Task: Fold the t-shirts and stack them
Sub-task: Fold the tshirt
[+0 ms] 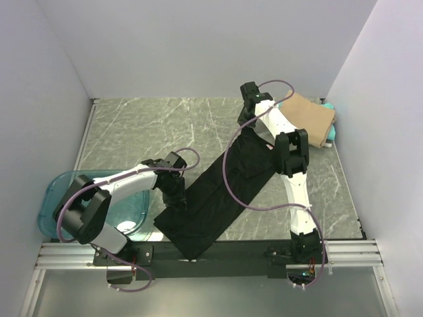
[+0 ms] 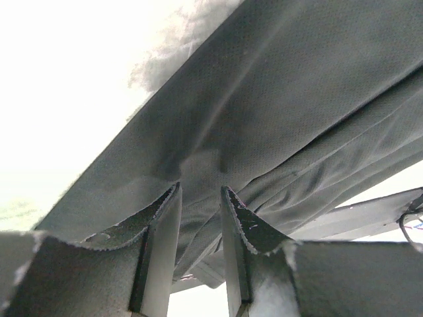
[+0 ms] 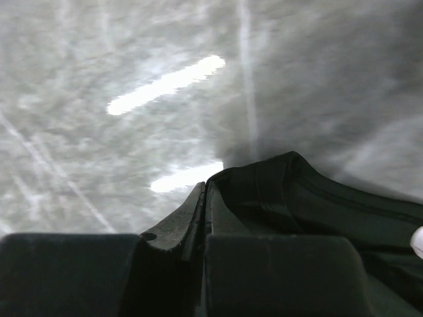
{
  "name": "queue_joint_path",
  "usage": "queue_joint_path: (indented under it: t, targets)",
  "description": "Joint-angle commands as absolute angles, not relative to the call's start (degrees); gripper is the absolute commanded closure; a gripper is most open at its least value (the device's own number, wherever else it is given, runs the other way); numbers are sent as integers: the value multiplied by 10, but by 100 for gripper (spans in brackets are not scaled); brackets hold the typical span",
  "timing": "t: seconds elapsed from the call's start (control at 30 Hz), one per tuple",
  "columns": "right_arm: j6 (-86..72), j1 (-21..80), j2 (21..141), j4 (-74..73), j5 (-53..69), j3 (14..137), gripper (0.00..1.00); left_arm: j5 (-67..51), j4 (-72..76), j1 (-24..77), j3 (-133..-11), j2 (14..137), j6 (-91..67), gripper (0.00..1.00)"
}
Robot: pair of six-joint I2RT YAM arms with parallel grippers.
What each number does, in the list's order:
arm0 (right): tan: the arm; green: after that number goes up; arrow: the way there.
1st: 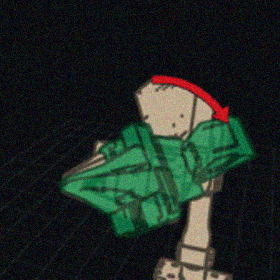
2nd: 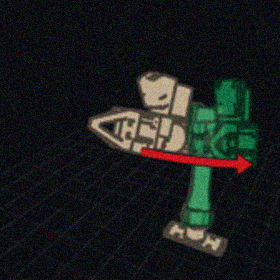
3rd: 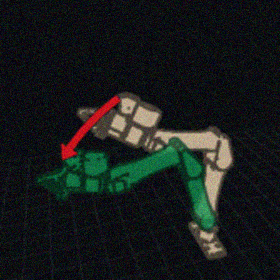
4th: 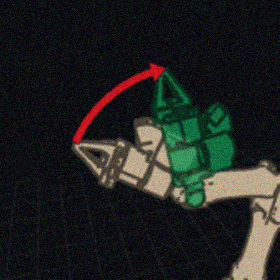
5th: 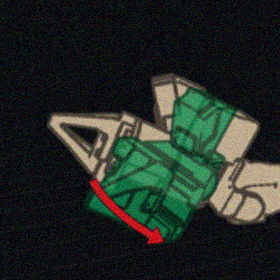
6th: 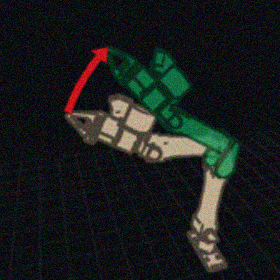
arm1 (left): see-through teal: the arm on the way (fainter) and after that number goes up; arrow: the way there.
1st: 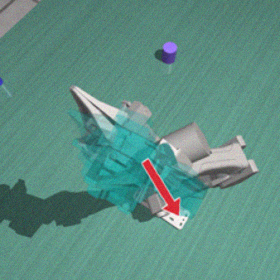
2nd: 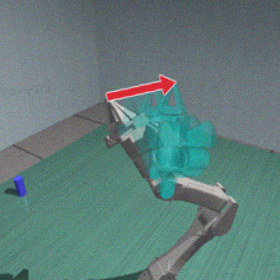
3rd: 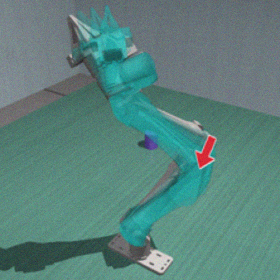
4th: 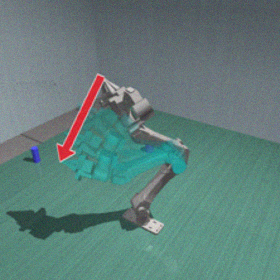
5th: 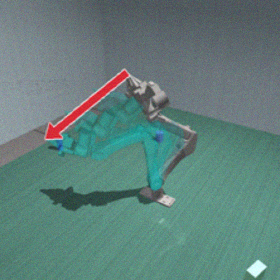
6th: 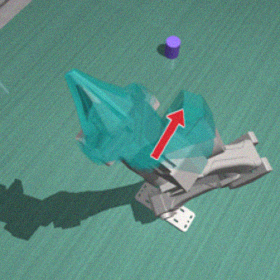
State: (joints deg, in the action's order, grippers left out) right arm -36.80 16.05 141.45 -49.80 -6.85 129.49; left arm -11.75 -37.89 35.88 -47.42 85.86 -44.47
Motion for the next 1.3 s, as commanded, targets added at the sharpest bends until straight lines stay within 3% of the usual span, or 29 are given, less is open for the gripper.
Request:
queue_joint_path:
  t: [0.0, 0.3, 0.4, 0.43, 0.5, 0.53, 0.63, 0.93, 1.07, 1.27]
  targets:
    - [-417, 169, 1419, -437, -26, 1324, 100, -109, -386, 361, -467, 830, -450, 64]
    - [-454, 174, 1407, -359, -2, 1347, 98, -115, -386, 361, -457, 801, -449, 64]
    - [-434, 175, 1367, -354, -13, 1314, 75, -120, -372, 361, -456, 788, -438, 63]
    - [-422, 175, 1356, -357, -18, 1306, 61, -120, -368, 361, -456, 784, -429, 63]
    - [-409, 175, 1324, -372, -33, 1290, 51, -122, -364, 361, -458, 781, -420, 63]
    - [-398, 175, 1312, -380, -42, 1286, 41, -120, -361, 361, -459, 780, -411, 63]
    - [-373, 175, 1264, -393, -61, 1250, 33, -121, -345, 362, -459, 769, -395, 63]
    - [-359, 180, 1097, -384, -86, 1002, 34, -136, -280, 367, -404, 751, -414, 62]
    - [-370, 184, 1077, -356, -77, 906, 34, -149, -247, 367, -388, 755, -431, 63]
    - [-392, 187, 1092, -355, -83, 864, 35, -153, -231, 367, -388, 774, -428, 63]
